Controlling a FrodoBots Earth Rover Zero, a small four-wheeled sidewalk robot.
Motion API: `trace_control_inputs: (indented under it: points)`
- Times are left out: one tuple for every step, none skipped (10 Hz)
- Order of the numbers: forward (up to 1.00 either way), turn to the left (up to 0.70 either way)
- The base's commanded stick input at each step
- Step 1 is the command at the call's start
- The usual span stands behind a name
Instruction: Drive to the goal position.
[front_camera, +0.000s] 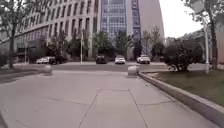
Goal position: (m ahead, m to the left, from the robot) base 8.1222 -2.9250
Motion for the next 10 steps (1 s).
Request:
trace_control_inputs:
  points:
    - [0.70, 0.00]
    - [0.70, 0.00]
    - [0.70, 0.00]
    - [0.70, 0.00]
    - [0.70, 0.00]
    - [0.70, 0.00]
    - [0.70, 0.00]
    - [0.70, 0.00]
    - [0.70, 0.00]
    - [0.70, 0.00]
